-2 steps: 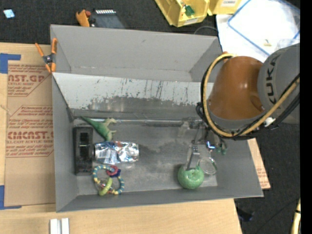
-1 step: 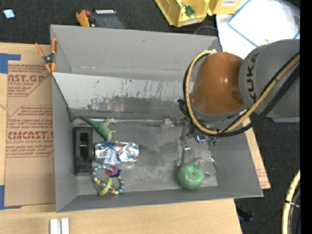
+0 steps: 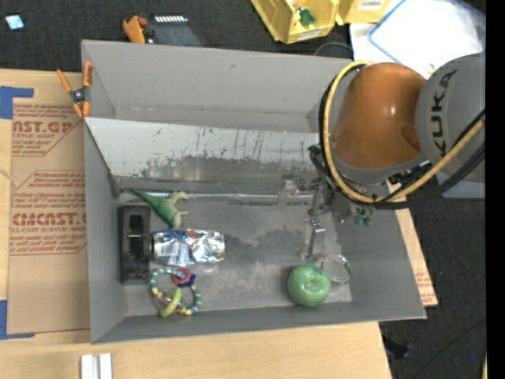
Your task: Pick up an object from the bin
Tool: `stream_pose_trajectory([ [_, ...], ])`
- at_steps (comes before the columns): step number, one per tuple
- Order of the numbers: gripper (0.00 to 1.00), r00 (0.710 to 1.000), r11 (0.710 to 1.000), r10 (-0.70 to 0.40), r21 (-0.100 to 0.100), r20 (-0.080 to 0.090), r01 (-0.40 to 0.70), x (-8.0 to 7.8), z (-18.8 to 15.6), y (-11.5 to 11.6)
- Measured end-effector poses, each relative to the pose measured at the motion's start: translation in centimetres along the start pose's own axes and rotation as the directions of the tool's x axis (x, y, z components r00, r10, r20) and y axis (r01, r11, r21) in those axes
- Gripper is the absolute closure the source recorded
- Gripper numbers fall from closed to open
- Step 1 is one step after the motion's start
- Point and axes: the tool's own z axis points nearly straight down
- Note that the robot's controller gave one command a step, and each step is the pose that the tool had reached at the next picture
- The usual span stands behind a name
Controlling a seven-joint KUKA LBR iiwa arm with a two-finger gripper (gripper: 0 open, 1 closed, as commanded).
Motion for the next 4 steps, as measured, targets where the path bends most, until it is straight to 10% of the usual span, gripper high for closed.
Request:
stream_pose_trajectory([
  [1, 0.0, 0.998, 0.998, -0.063, 0.002, 0.015, 0.063, -3.5, 4.5, 6.5],
  [4, 0.0, 0.952, 0.952, -0.307, 0.006, 0.014, 0.307, 0.0, 9.4, 9.8],
])
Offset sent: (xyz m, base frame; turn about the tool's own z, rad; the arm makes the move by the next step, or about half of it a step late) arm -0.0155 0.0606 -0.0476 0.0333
